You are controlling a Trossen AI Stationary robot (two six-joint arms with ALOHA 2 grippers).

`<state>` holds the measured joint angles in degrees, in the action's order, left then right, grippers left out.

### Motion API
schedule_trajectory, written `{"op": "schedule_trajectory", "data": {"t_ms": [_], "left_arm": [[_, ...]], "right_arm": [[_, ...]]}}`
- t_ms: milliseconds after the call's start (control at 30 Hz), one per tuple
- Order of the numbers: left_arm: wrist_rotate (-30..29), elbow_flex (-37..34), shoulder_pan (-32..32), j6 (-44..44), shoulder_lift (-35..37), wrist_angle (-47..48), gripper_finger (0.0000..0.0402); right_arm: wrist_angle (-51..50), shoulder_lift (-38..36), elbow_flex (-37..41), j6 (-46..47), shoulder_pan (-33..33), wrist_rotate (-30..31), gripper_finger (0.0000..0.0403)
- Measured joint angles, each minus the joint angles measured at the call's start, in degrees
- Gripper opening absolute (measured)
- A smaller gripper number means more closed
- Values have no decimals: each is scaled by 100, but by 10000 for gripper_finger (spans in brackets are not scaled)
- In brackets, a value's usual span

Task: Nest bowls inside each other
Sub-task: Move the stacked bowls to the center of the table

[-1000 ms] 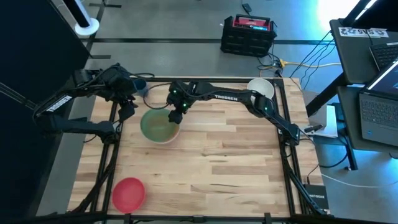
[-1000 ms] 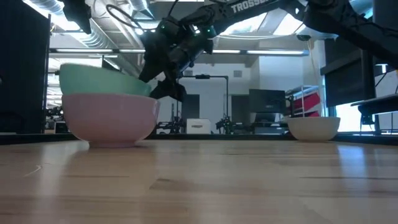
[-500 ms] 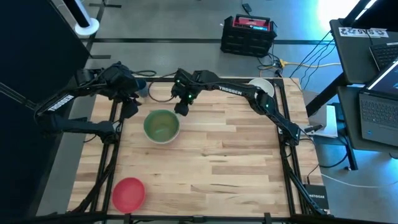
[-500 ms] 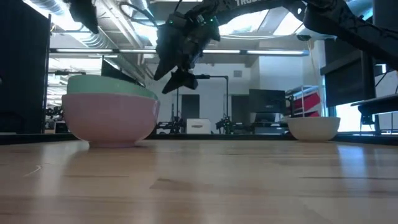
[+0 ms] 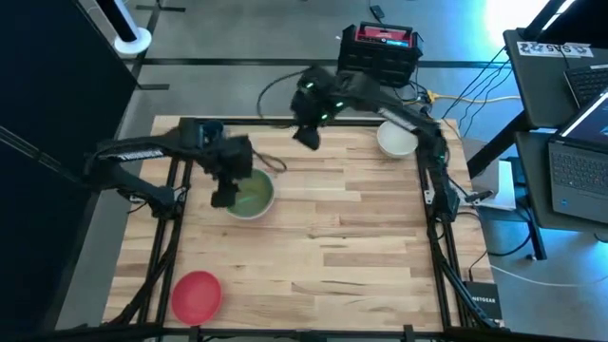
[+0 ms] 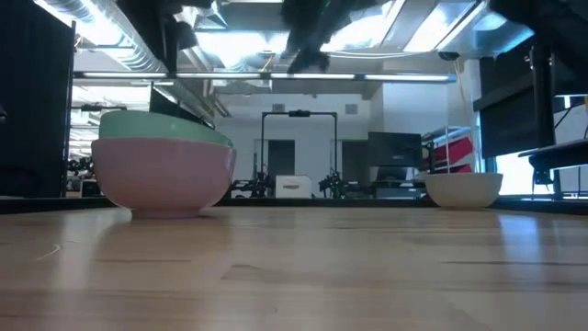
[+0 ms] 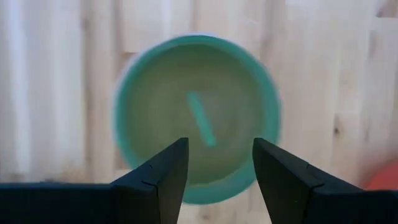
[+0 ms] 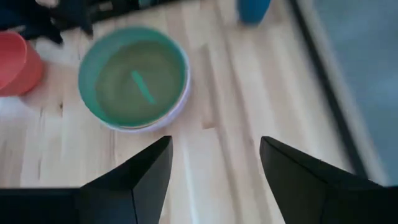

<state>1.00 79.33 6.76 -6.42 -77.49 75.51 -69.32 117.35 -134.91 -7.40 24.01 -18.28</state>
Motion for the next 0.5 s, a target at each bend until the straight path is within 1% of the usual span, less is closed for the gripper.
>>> {"op": "schedule_trajectory", "data": {"t_ms": [67,500], "left_arm": [[43,-248,-290,249,-23,-241,164],[70,-1896,-1116,2030,-79,-1452,164]], "right_arm": [[8,-335,-11,-11,7,101,227],[-80,-1976,-9,-18,5,621,227]]}}
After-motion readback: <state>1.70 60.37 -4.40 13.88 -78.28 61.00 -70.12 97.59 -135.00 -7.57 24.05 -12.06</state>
